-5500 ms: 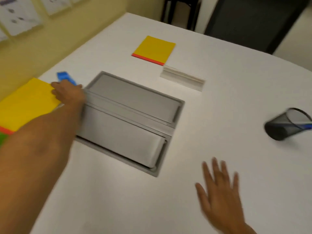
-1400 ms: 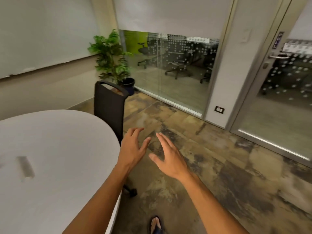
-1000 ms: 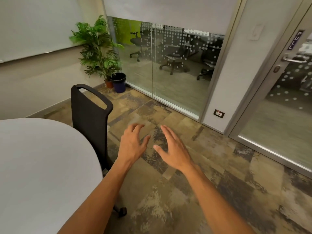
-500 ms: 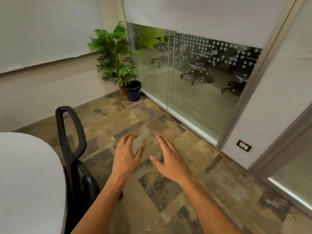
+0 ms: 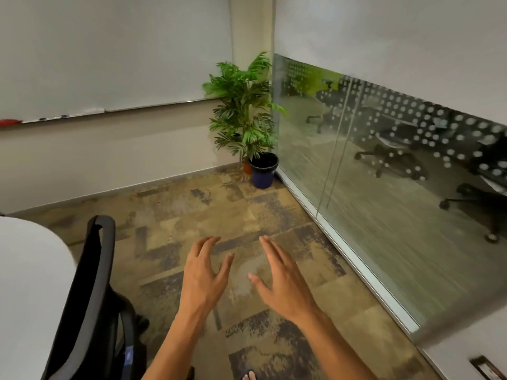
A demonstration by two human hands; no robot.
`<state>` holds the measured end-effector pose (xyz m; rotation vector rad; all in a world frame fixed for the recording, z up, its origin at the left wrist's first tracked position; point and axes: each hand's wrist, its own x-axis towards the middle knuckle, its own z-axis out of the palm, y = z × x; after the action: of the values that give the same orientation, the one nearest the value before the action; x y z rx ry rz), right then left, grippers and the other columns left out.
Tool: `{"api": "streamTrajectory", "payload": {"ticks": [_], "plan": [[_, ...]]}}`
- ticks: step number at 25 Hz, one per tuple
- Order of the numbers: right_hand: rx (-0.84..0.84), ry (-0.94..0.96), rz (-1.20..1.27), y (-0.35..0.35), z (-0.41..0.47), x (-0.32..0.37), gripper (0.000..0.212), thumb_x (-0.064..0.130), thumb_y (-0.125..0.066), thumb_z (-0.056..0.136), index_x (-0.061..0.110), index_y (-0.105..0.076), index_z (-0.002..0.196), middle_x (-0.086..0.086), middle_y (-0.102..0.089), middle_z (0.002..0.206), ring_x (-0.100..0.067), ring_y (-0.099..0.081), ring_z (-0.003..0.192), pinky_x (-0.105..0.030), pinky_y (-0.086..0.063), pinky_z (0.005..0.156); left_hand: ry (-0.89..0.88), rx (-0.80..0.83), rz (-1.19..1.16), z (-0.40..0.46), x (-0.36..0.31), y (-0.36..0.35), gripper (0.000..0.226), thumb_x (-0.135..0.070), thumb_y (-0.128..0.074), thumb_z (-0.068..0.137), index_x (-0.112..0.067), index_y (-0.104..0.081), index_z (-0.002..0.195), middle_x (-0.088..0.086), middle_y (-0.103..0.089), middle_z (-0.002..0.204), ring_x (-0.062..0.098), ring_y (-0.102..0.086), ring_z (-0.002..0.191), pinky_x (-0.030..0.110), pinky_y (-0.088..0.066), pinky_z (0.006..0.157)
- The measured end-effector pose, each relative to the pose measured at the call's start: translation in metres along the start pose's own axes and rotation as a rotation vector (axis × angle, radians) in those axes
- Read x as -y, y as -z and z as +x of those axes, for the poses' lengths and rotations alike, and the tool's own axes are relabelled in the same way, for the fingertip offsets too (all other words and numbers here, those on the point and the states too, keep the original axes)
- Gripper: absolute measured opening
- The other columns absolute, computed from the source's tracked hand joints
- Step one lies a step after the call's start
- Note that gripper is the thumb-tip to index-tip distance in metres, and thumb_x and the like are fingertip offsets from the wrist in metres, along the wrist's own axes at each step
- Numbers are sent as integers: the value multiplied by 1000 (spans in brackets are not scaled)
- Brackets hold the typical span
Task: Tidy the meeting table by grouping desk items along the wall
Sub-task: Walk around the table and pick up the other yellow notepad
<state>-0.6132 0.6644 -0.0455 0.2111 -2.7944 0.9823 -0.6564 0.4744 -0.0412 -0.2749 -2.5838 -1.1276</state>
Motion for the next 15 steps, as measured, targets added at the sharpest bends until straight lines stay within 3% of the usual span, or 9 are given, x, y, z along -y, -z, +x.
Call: {"api": "streamTrajectory", "payload": {"ticks": [5,10,15], "plan": [[59,22,-11,-13,143,-30,82,58,-49,96,31,-5,160,13,-7,167,-5,-9,152,-33,-23,123,102,7,58,114,49,-30,70,-58,-52,91,-22,-36,149,-2,-25,160,16,-26,145,35,-30,115],[105,47,12,-25,258,-56,84,67,-47,92,32,-10,159,12,-12,166,-5,-13,151,-33,-21,122,161,33,88,200,83,-50,81,-66,-46,89,-26,-23,155,-5,-11,164,13,-12,150,34,-21,119],[190,157,24,-47,380,-88,90,78,-42,86,35,-9,159,13,-11,166,-7,-15,152,-40,-28,121,268,-79,92,282,114,-71,87,-65,-49,88,-23,-14,156,-3,-5,164,12,-7,151,32,-16,121]]}}
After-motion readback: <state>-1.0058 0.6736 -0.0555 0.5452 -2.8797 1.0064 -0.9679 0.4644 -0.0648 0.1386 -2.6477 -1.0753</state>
